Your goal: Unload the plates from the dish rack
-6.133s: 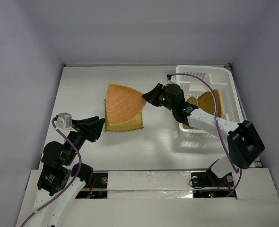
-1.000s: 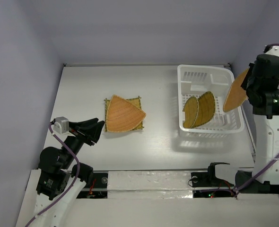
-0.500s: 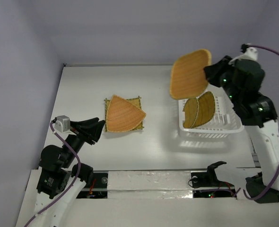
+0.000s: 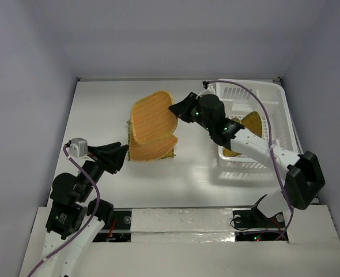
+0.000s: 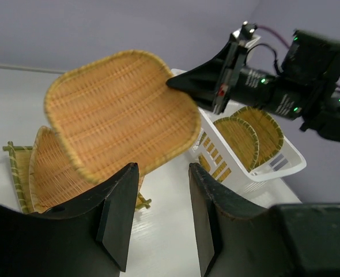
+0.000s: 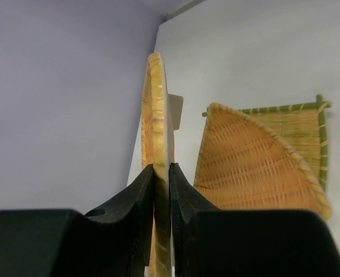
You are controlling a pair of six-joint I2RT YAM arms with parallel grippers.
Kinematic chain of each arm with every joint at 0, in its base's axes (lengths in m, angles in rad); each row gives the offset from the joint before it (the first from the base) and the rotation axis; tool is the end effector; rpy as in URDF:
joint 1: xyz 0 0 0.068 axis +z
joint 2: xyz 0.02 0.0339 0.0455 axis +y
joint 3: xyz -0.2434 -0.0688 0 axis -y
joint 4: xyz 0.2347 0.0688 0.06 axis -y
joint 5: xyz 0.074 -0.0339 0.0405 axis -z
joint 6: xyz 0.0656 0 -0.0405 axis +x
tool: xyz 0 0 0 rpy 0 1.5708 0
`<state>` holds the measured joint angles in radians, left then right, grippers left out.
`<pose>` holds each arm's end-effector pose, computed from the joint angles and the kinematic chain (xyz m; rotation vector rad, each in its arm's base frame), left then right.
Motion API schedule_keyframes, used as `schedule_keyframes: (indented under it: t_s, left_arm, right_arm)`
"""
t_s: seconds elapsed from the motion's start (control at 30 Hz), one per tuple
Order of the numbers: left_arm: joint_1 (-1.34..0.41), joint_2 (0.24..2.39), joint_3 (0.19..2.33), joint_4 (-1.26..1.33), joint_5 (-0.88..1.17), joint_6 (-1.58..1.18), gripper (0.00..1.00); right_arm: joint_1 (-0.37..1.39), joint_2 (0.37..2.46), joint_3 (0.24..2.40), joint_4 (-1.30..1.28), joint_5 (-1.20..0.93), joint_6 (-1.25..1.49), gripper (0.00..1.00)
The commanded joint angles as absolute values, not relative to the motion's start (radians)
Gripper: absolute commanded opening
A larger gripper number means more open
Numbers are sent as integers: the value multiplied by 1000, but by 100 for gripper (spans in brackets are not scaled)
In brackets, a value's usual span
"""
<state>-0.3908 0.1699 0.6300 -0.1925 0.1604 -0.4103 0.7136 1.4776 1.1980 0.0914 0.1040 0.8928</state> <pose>0.0862 -0.0469 0.3493 0.1282 1.3422 -0.7848 0.2889 0.2411 0.3227 0.2495 1.8698 1.0541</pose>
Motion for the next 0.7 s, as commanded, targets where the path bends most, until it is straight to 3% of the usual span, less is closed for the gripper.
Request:
schedule_keyframes:
  t_s: [0.0, 0.27, 0.67]
  left_arm:
    - [-391, 176, 632, -153, 152, -419, 37]
    - [-391, 187, 632, -155, 150, -419, 37]
    - [-391, 192, 630, -155, 150, -417, 37]
  right_arm:
    - [738, 1512, 1152, 520, 83, 1040, 0]
    - [758, 1657, 1063, 709, 63, 1140, 0]
    - [767, 1709, 890, 880, 49, 1196, 0]
